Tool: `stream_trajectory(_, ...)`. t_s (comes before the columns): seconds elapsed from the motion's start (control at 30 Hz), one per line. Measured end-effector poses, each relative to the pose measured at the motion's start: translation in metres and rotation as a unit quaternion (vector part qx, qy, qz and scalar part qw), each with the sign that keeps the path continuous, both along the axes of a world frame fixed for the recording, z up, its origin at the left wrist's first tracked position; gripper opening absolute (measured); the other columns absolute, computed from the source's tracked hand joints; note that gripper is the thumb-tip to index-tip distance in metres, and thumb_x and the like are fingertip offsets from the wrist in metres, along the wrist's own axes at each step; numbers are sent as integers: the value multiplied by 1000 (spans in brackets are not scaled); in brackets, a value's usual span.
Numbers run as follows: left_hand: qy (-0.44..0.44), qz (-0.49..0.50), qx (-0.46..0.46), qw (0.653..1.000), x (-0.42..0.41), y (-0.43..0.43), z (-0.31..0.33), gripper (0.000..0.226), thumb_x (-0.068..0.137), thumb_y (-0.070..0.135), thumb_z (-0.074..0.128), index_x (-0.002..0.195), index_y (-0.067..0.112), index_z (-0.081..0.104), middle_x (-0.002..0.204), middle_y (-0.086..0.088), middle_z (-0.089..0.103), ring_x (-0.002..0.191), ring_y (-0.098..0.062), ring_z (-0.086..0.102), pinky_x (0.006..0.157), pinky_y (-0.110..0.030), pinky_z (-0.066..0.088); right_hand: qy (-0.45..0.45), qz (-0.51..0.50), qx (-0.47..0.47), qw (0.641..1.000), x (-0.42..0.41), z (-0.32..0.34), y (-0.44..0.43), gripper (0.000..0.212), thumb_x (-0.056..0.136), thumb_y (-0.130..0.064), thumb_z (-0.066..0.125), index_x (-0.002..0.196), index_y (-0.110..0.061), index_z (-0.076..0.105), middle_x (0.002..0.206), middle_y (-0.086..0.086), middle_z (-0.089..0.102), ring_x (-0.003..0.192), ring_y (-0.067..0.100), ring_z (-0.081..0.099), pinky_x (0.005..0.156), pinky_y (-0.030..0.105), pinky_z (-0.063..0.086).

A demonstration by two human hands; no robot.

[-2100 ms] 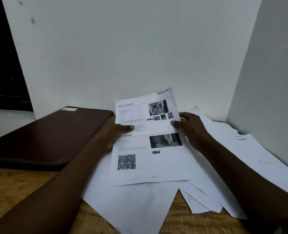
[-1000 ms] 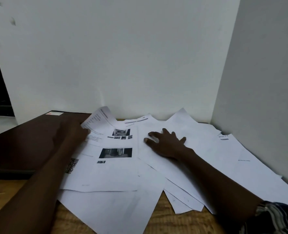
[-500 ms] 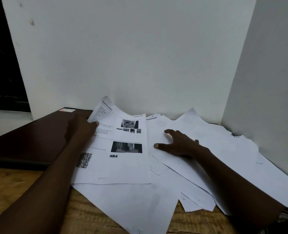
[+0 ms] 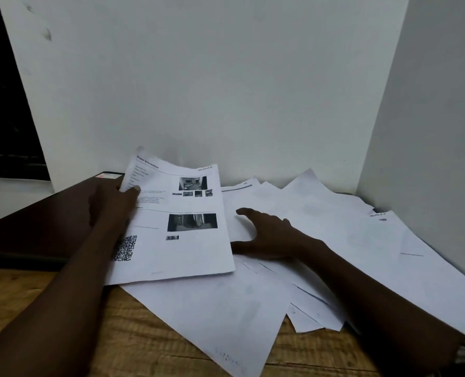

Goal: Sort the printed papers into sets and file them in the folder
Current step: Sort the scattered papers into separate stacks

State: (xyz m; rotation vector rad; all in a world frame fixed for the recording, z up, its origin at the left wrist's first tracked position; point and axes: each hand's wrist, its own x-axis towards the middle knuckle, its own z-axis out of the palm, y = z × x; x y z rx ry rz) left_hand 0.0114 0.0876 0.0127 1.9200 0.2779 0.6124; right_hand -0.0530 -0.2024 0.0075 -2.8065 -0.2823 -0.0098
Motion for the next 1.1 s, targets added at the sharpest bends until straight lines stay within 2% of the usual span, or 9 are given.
stream_trajectory(0.17, -13, -9, -1, 1000, 0, -4, 0, 35, 80, 40, 63, 98, 11, 70, 91, -17, 71, 86, -37, 68, 79, -50, 56, 16, -37, 66, 997, 8, -2, 1, 102, 72, -67, 68, 151, -27, 21, 155, -2, 29, 141, 19, 32, 114, 40, 27)
stream_trajectory(0.33, -9, -28, -23, 999, 8, -1, -3, 46, 70, 46, 62, 103, 15, 70, 96, -13, 72, 89, -34, 69, 83, -53, 56, -30, -51, 108, 992, 12, -1, -6, 68, 84, -31, 72, 143, -25, 38, 137, 6, 52, 130, 21, 45, 98, 26, 36)
stream_trajectory(0.47, -1, -67, -53, 996, -3, -16, 7, 23, 85, 21, 69, 106, 13, 70, 98, -15, 72, 90, -33, 69, 86, -52, 56, -135, -68, 264, 953, 10, 6, -25, 50, 77, -4, 68, 121, -26, 58, 117, 13, 65, 110, 25, 63, 94, 33, 46)
stream_trajectory(0.53, 21, -121, -73, 990, -3, -22, 9, 17, 87, 7, 64, 104, 10, 69, 102, -19, 71, 93, -36, 69, 88, -49, 56, -174, -43, 441, 879, 3, 27, -22, 46, 69, -12, 73, 111, -29, 61, 117, 11, 64, 109, 26, 66, 95, 37, 49)
stream_trajectory(0.67, 116, -225, -79, 964, -5, -34, 11, 28, 91, -5, 52, 117, 0, 62, 117, -22, 65, 103, -38, 63, 95, -44, 50, -254, 109, 709, 649, -24, 97, -14, 39, 88, 12, 55, 118, -13, 52, 121, 18, 63, 108, 24, 66, 98, 35, 49)
stream_trajectory(0.77, 137, -243, -83, 957, -8, -39, 14, 30, 92, -7, 49, 120, -1, 60, 112, -18, 65, 91, -31, 65, 73, -32, 56, -243, 132, 810, 516, -36, 118, -31, 35, 91, 8, 55, 117, -14, 50, 115, 14, 68, 113, 29, 62, 103, 46, 46)
stream_trajectory(0.83, 136, -265, -103, 949, -8, -40, 15, 28, 93, -6, 50, 119, -1, 60, 111, -19, 67, 91, -32, 66, 66, -30, 56, -219, 65, 822, 521, -26, 98, -33, 35, 90, 9, 54, 115, -15, 50, 116, 16, 66, 109, 28, 62, 102, 43, 48)
stream_trajectory(0.97, 75, -307, -153, 936, -10, -47, 17, 35, 80, 28, 77, 97, 3, 61, 83, -17, 62, 59, -15, 64, 50, -26, 50, -173, -74, 753, 631, -4, 44, -18, 38, 88, 15, 53, 118, -8, 54, 114, 19, 63, 102, 26, 64, 88, 30, 54)
stream_trajectory(1.1, 65, -291, -181, 937, -9, -53, 14, 9, 97, 3, 54, 104, 5, 59, 94, -20, 61, 63, -16, 64, 53, -28, 54, -170, -160, 682, 693, 10, 19, -21, 36, 83, 11, 54, 105, -16, 65, 108, 12, 70, 107, 27, 67, 100, 45, 50)
